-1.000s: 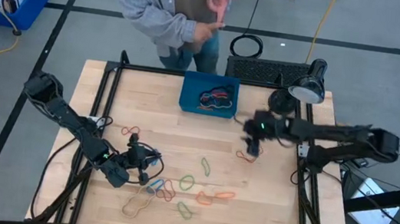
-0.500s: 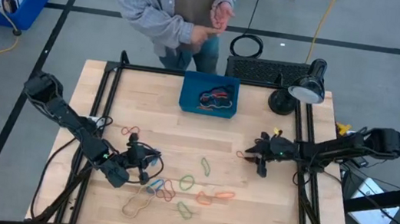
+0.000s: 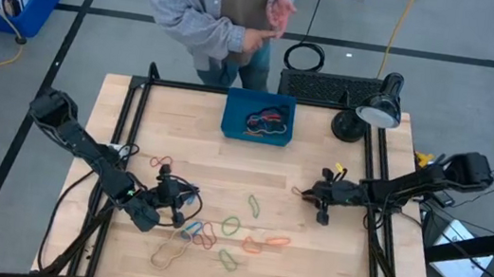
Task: Pick and place rubber bands into bin
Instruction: Put the red rubber band into the blue bin
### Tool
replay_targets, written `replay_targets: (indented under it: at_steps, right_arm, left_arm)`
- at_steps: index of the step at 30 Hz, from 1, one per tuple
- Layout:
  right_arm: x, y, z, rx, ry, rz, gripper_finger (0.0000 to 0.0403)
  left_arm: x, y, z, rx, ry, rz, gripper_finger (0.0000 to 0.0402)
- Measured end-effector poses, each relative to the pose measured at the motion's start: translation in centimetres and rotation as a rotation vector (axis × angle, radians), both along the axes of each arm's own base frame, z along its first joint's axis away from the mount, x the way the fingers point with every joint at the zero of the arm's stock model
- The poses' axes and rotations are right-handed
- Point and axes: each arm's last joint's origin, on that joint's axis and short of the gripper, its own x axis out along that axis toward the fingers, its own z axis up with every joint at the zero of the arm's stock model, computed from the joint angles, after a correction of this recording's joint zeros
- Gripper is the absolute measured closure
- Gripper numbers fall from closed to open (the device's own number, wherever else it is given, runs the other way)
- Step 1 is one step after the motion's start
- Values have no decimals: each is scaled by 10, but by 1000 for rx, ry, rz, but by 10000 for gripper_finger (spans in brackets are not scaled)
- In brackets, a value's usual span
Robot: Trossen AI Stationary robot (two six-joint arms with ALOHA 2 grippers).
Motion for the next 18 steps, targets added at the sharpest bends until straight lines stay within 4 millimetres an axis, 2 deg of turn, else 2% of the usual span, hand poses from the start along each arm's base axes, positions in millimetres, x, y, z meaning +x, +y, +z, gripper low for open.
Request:
replay_targets:
  at_steps: [6,10,13,18]
  right_arm:
    - [0,1,-2,-41,16,10,392]
    - [3,4,2,-46,-25,41,395]
    - [20,7,15,-98,-72,95,400]
    - [57,2,52,-218,-209,128,400]
  left_arm:
    - [1,-1,1,-9,-11,-1,364]
    - [1,0,1,-9,-14,1,364]
    - [2,2,1,-7,-14,9,364]
    - [4,4,2,-13,-17,16,364]
